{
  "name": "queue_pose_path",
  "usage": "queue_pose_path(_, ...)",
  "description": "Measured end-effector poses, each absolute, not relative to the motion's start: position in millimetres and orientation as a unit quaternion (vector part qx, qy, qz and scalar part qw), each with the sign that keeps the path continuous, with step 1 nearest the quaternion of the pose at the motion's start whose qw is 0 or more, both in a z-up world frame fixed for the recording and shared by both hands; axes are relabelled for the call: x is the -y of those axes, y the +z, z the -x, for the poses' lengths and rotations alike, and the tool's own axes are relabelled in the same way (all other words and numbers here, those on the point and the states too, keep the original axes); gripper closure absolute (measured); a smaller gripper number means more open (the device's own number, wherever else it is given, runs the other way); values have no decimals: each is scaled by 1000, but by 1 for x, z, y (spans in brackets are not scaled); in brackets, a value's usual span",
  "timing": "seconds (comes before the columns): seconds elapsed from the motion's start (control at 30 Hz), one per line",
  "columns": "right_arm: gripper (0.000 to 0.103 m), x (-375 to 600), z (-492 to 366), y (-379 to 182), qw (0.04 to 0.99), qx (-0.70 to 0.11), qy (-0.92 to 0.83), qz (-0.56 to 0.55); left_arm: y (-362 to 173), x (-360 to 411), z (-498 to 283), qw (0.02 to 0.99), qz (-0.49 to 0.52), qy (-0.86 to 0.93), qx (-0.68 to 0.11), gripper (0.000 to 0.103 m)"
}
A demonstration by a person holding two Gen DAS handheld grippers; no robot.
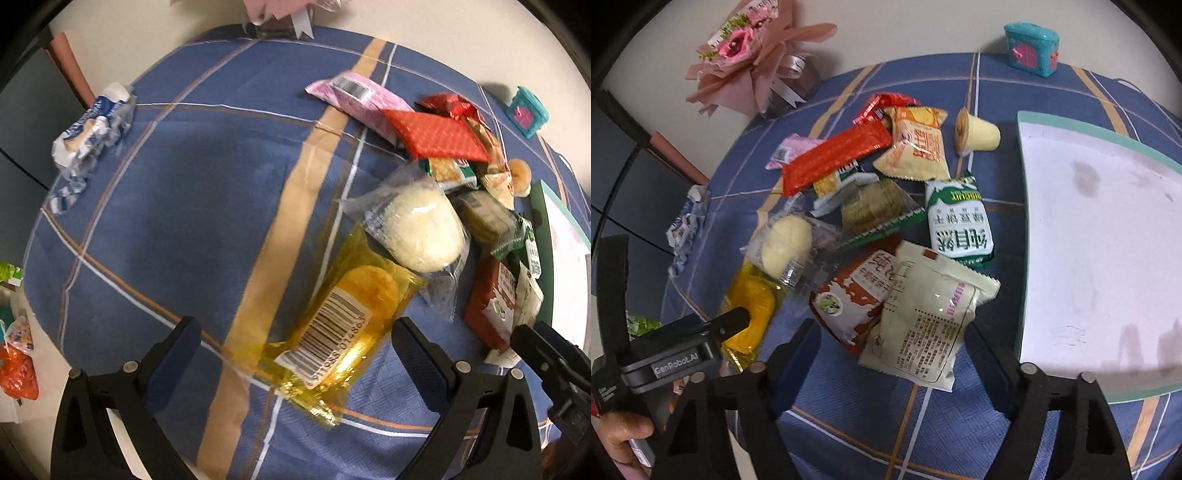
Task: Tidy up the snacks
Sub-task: 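Grasp the yellow barcode pastry bag with left tool while right tool grasps cream biscuit packet, then carry both packets to the white tray and open both tools to release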
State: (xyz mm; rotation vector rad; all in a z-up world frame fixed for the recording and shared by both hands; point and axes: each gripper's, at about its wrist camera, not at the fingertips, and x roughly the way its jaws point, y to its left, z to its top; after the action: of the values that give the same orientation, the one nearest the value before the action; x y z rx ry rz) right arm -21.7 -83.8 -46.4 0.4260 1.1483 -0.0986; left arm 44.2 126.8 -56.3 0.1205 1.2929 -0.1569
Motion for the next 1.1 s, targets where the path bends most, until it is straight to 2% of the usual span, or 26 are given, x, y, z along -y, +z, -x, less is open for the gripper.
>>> queue_pose_path(0.07,30,86,22,-50,813,-542,-49,-205,-61,-123,-46,791,-60,-79,-604,4)
queue_pose_path(0.23,47,87,19,-58,809,-549,-56,-204,-73,-115,-49,780,-61,-95,-616,27)
queue_pose_path(0.27,47,88,19,-59,806,-548,-52,-215,-76,-113,-49,778,-60,-98,-618,30)
queue_pose_path(0.33,48,88,19,-60,806,-548,-52,-218,-79,-111,-49,775,-59,-103,-621,46)
queue_pose_path(0.43,49,85,19,-59,806,-549,-52,-214,-76,-111,-49,781,-62,-103,-613,58)
queue_pose_path(0.63,49,83,21,-50,810,-539,-42,-225,-65,-112,-48,790,-52,-104,-602,60)
queue_pose_path(0.93,49,94,31,-8,836,-492,-30,-242,-12,-96,-44,824,-46,-115,-552,60)
queue_pose_path(1.1,49,127,42,14,847,-466,-71,-245,19,-61,-31,830,-52,-145,-536,60)
